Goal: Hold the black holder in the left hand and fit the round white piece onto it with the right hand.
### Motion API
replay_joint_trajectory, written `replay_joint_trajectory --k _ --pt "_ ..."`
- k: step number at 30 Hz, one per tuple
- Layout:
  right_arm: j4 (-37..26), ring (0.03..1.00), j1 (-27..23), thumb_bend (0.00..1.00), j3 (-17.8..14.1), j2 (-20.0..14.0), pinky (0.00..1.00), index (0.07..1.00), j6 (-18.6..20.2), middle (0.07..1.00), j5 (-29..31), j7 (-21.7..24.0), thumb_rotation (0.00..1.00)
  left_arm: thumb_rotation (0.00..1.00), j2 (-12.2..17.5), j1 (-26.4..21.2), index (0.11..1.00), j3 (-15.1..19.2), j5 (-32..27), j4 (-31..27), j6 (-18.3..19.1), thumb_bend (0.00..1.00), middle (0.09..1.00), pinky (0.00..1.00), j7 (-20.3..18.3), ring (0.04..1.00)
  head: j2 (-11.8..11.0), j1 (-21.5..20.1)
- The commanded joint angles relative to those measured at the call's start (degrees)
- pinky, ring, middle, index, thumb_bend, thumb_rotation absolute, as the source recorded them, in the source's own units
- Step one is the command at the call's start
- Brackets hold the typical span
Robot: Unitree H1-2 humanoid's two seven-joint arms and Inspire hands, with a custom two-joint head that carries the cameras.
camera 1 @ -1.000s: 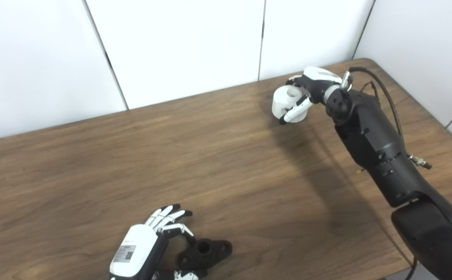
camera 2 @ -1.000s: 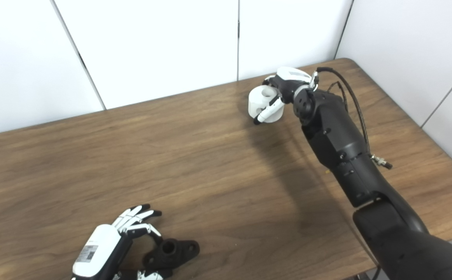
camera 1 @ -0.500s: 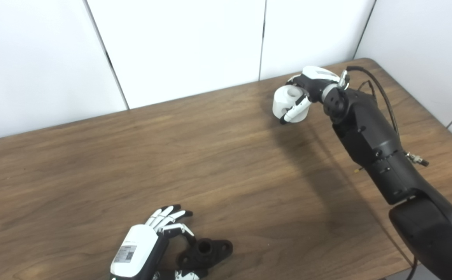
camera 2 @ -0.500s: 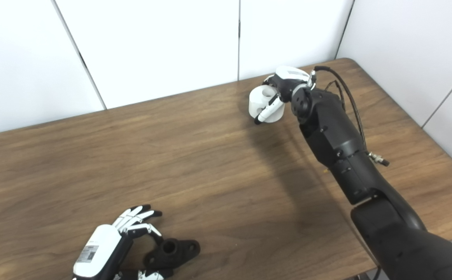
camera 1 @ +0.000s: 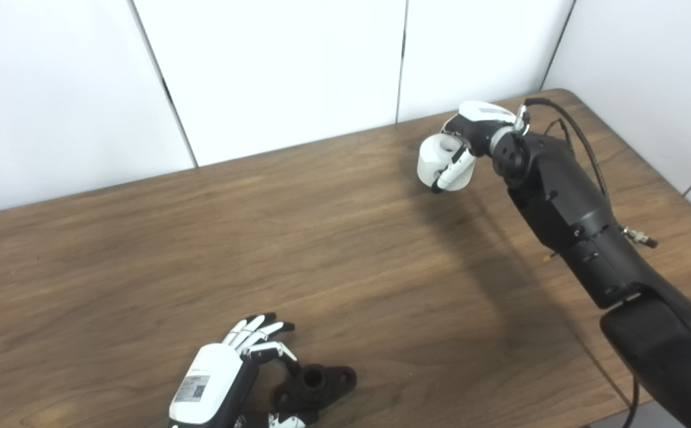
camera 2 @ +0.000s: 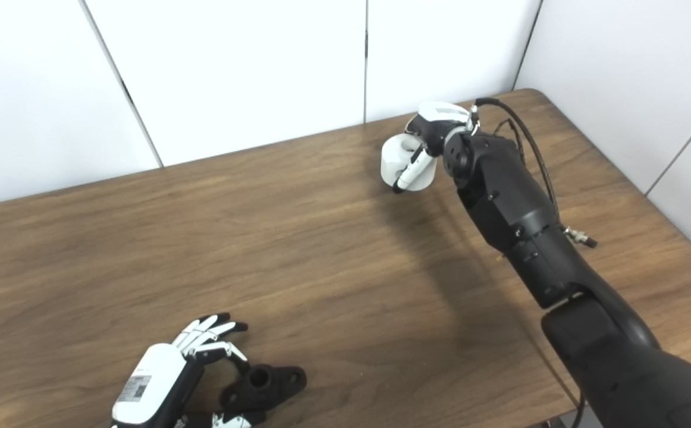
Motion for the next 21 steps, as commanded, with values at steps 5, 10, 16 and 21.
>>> replay_joint_trajectory --k 5,10,16,21 --pt "-2.2 0.808 -2.4 0.87 -0.3 -2.0 0.84 0.635 0.0 0.665 -0.2 -2.0 0.21 0.06 0.8 1.4 0.493 -0.9 2.0 0.5 1.9 0.51 0.848 0.93 -3.0 0.927 0.2 0.1" --pt "-2.5 0.333 -1.4 0.54 -0.4 -1.8 0.33 0.492 -0.2 0.365 -0.1 -6.7 0.13 0.06 0.7 1.4 0.492 -0.8 1.7 0.4 2.0 0.51 0.847 0.93 -2.9 0.927 0.4 0.2" --pt "-2.7 0.196 -0.8 0.53 0.8 -2.7 0.15 0.483 -1.1 0.275 0.4 -8.6 0.13 0.06 0.6 1.2 0.492 -0.9 2.0 0.4 2.1 0.51 0.843 0.93 -3.0 0.926 0.4 0.3" --pt "-3.3 0.277 -0.6 0.53 1.2 -3.2 0.28 0.484 -1.0 0.308 0.9 -7.7 0.13 0.06 0.6 1.1 0.492 -0.8 2.0 0.4 1.9 0.51 0.843 0.93 -2.8 0.927 0.5 0.3"
